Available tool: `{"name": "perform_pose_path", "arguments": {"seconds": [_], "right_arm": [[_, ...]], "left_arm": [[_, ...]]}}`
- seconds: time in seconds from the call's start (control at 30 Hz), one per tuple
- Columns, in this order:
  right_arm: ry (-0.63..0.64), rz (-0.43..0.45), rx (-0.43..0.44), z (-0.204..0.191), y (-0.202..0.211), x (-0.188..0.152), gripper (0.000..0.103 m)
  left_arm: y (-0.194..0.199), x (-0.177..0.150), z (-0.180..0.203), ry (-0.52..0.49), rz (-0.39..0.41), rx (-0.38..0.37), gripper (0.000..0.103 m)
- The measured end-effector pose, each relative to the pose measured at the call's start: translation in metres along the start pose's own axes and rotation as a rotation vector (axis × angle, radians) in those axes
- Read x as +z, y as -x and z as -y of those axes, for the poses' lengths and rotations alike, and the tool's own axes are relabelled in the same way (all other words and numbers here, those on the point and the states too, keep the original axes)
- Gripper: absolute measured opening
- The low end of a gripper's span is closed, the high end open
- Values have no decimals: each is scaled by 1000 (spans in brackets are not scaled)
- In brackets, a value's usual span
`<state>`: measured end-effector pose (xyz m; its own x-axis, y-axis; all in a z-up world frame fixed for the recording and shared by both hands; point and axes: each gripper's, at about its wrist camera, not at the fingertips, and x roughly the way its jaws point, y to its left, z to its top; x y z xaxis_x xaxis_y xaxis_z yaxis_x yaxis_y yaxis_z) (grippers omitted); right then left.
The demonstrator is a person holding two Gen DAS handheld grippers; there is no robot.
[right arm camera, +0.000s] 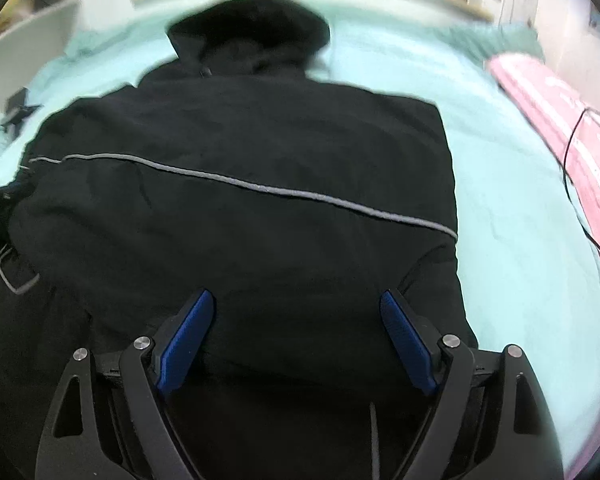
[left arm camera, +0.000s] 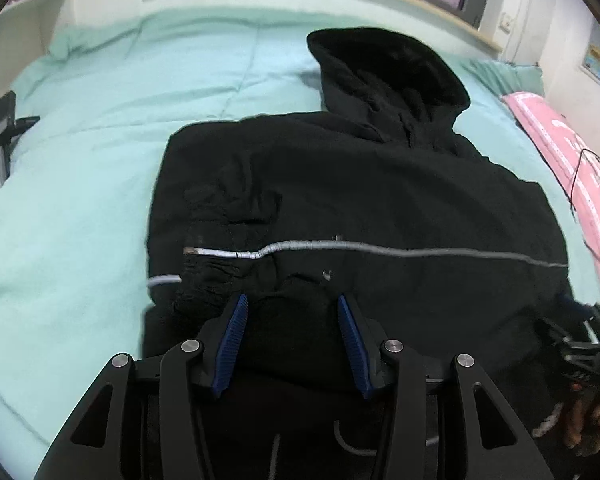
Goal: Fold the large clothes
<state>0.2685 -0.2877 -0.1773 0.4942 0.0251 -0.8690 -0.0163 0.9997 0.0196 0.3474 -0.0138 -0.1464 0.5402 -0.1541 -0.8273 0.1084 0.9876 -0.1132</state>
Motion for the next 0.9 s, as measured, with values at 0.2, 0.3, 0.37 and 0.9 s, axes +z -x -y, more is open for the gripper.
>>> {"name": "perform_pose_path", "arguments": {"seconds": [0.2, 0.3, 0.37, 0.9], "right_arm": [[-95, 53, 43, 19, 77, 93, 83], [-133, 125, 38, 32, 106, 146, 83], [-154, 175, 47, 42, 118, 181, 83], [-165, -57, 67, 50, -102, 323, 72]], "left_arm": [[78, 121, -12, -7, 97, 113, 48], [101, 177, -7, -3, 147, 67, 52], [105, 211, 0, -3, 165, 14, 52], [-130, 303, 24, -82, -124, 1, 53]]}}
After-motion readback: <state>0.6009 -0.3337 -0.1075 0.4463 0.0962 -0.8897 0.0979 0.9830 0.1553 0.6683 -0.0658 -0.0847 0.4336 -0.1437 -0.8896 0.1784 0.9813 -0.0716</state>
